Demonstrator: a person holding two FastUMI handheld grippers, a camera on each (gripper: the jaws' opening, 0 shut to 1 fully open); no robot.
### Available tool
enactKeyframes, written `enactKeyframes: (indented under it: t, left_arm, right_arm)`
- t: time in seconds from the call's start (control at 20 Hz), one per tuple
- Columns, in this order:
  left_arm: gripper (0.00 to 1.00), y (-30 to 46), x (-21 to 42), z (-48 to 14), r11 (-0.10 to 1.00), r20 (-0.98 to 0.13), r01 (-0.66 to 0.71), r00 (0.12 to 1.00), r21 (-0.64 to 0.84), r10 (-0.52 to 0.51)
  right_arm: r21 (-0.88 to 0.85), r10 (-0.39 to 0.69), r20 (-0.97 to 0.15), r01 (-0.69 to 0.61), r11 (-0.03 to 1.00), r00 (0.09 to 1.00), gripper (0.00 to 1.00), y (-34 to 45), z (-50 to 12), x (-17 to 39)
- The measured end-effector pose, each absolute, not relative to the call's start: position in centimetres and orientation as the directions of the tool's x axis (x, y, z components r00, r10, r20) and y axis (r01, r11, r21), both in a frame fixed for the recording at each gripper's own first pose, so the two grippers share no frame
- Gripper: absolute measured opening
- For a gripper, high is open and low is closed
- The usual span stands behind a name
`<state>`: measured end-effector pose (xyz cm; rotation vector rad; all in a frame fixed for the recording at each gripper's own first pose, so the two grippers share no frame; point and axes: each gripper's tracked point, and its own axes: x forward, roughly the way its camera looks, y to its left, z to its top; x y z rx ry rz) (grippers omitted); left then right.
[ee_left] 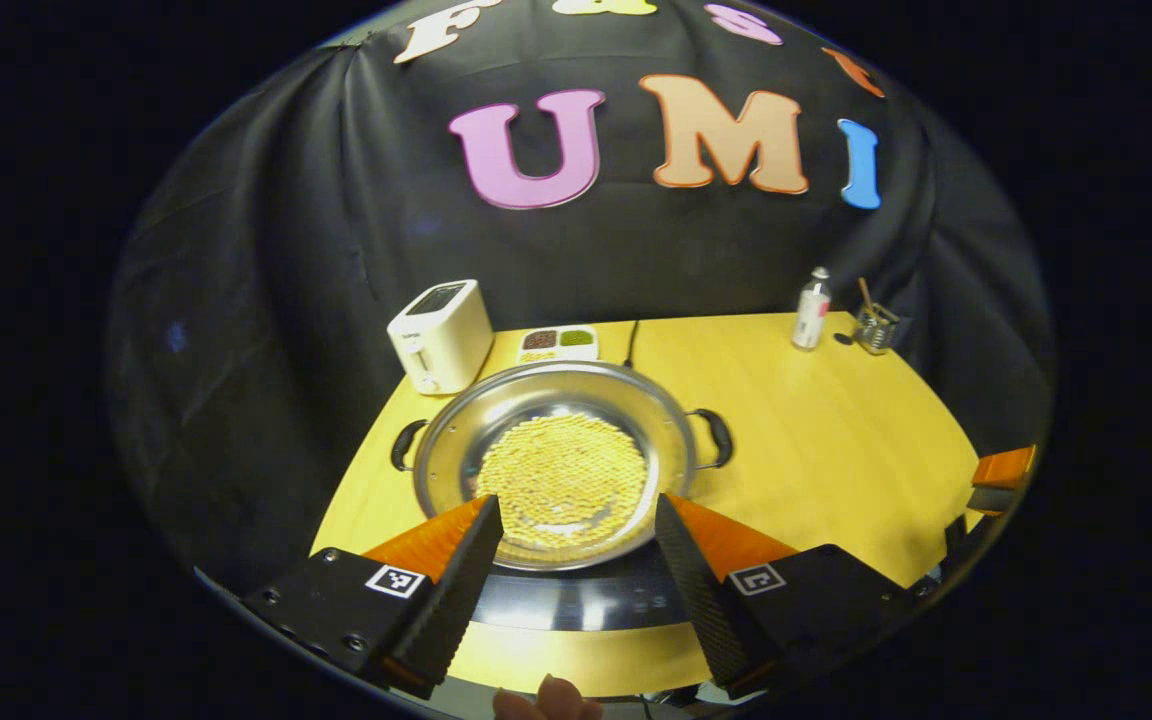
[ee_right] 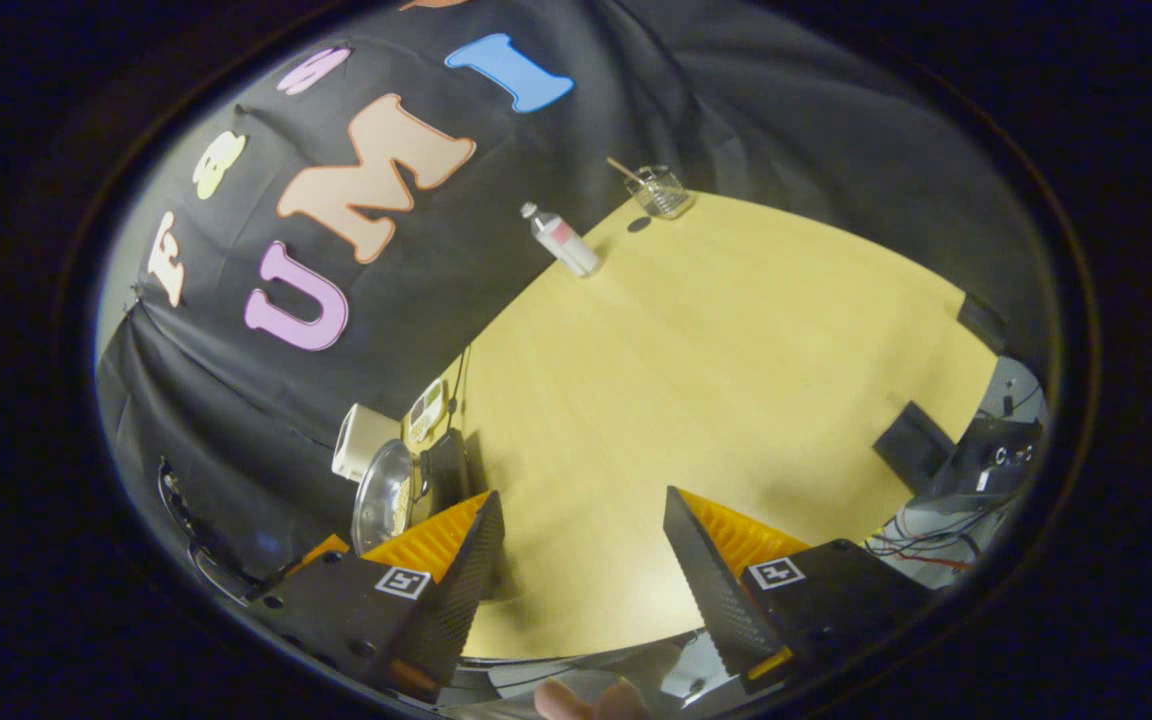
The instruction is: First push the handle of the pot to place it horizontally, then grasp the pot with both hands and set it on the induction cooktop.
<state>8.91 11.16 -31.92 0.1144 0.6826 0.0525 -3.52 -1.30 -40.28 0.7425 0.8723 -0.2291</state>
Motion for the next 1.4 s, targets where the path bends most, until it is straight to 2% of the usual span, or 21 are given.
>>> enactKeyframes:
  t: [0.15, 0.35, 0.55, 0.75, 0.9, 0.95, 1.0, 1.1, 1.15, 1.2, 1.35, 1.4]
  left_arm:
    - [0.94, 6.5, 8.7, -28.4, 0.995, -0.563, 0.052, 0.827, 0.085, 0.005]
    - [0.94, 1.7, 8.3, -21.4, 0.989, -0.402, 0.143, 0.909, 0.044, -0.113]
    - [0.94, 1.3, 5.5, -15.4, 0.982, -0.269, 0.185, 0.948, 0.041, -0.168]
    - [0.93, 4.6, 1.4, -11.8, 0.986, -0.183, 0.164, 0.971, 0.029, -0.156]
    - [0.93, 7.7, 0.0, -10.4, 0.991, -0.138, 0.133, 0.982, 0.013, -0.130]
    - [0.93, 9.2, -0.4, -10.0, 0.994, -0.130, 0.106, 0.986, 0.018, -0.103]
    - [0.92, 10.6, -0.9, -9.5, 0.997, -0.118, 0.078, 0.990, 0.016, -0.076]
    - [0.92, 12.6, -1.6, -8.4, 0.999, -0.093, 0.038, 0.995, 0.008, -0.037]
    - [0.87, 13.3, -1.8, -8.0, 1.000, -0.081, 0.021, 0.996, 0.018, -0.019]
    - [0.92, 13.8, -1.9, -7.5, 0.999, -0.068, 0.007, 0.998, 0.034, -0.004]
    - [0.93, 12.8, -1.7, -6.6, 0.996, -0.047, -0.014, 0.999, 0.085, 0.018]
    - [0.88, 11.7, -1.5, -6.3, 0.997, -0.041, -0.006, 0.999, 0.079, 0.009]
  right_arm:
    - [0.446, 0.039, -0.722, 0.422, 0.789, 0.690, 0.99, -3.4, -36.9, -4.8]
    - [0.329, -0.082, -0.615, 0.349, 0.877, 0.785, 0.98, -4.5, -31.4, -5.5]
    - [0.293, -0.105, -0.518, 0.291, 0.911, 0.849, 1.00, -2.0, -25.4, -6.3]
    - [0.238, -0.111, -0.431, 0.231, 0.944, 0.896, 0.98, 1.4, -20.1, -7.8]
    - [0.162, -0.106, -0.323, 0.165, 0.973, 0.940, 0.98, 4.6, -15.8, -8.1]
    - [0.141, -0.099, -0.288, 0.144, 0.980, 0.953, 0.88, 5.8, -14.7, -7.9]
    - [0.121, -0.091, -0.256, 0.125, 0.985, 0.962, 0.88, 6.8, -13.8, -7.5]
    - [0.116, -0.060, -0.237, 0.090, 0.989, 0.970, 0.88, 8.6, -13.1, -6.6]
    - [0.131, -0.043, -0.228, 0.074, 0.989, 0.973, 0.89, 9.4, -12.6, -6.2]
    - [0.143, -0.030, -0.219, 0.062, 0.988, 0.975, 0.89, 9.8, -12.1, -5.7]
    - [0.155, 0.001, -0.204, 0.031, 0.987, 0.979, 0.88, 9.1, -11.9, -4.1]
    - [0.151, 0.004, -0.199, 0.027, 0.988, 0.980, 0.88, 8.4, -11.9, -3.7]
